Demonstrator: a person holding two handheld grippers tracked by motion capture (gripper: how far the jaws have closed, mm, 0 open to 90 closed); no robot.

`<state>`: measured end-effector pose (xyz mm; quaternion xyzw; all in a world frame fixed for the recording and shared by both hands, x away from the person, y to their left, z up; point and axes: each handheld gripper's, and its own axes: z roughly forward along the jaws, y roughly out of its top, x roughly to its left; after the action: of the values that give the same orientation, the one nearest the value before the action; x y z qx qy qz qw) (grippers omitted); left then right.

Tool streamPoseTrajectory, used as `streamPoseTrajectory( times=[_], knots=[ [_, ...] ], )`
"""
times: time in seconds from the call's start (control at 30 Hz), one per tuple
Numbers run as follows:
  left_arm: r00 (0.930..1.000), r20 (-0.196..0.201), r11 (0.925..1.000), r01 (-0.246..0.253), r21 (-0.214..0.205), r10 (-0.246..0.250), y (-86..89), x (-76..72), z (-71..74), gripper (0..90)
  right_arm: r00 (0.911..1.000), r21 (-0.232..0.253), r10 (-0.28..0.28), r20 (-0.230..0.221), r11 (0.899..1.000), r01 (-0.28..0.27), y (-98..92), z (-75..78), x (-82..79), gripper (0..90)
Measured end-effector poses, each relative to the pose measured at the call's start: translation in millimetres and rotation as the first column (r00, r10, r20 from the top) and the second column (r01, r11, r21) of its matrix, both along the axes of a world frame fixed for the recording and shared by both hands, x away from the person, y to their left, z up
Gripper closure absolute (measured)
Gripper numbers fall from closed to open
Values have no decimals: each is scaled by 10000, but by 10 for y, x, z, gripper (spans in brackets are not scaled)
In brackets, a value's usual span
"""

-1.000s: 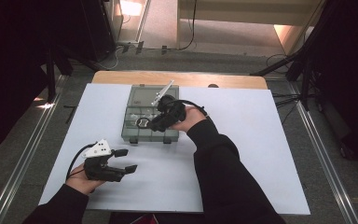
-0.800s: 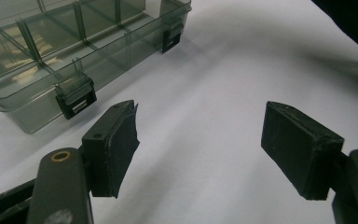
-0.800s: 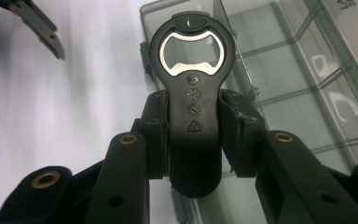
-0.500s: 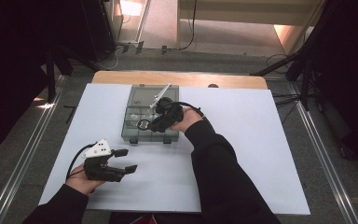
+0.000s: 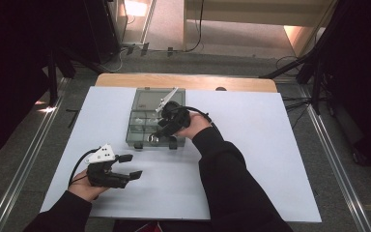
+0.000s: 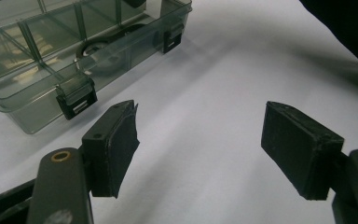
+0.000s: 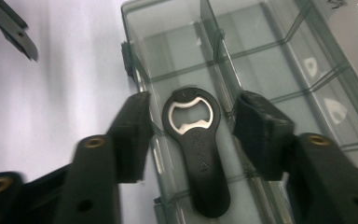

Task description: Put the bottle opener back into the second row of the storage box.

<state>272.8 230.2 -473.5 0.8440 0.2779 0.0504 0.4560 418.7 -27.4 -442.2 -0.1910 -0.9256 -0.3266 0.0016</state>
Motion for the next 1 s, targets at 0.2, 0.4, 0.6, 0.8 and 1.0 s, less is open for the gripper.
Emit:
streamPoseTrajectory(
  times=[0.2, 0.4, 0.6, 0.8, 1.0],
  knots=[
    [10000, -18, 10000, -8, 60, 8, -9, 2, -6, 268, 9962, 577, -849, -197, 9946, 859, -127, 26, -110, 263],
    [9999, -81, 10000, -80, 10, 80, -11, 12, -14, 268, 9897, 1049, -1358, -456, 9846, 1400, -281, 71, -237, 241],
    [9999, -83, 9999, -115, 113, 116, -4, 22, -17, 268, 9869, 1045, -1583, -308, 9815, 1606, -406, 100, -394, 241],
    [9998, -124, 9998, -158, 103, 159, -6, 25, -23, 268, 9809, 1010, -1937, -190, 9757, 1946, -517, 68, -534, 241],
    [9998, -103, 9998, -183, 116, 185, -13, 25, -28, 268, 9772, 1217, -2121, -64, 9698, 2113, -640, 45, -639, 240]
  ],
)
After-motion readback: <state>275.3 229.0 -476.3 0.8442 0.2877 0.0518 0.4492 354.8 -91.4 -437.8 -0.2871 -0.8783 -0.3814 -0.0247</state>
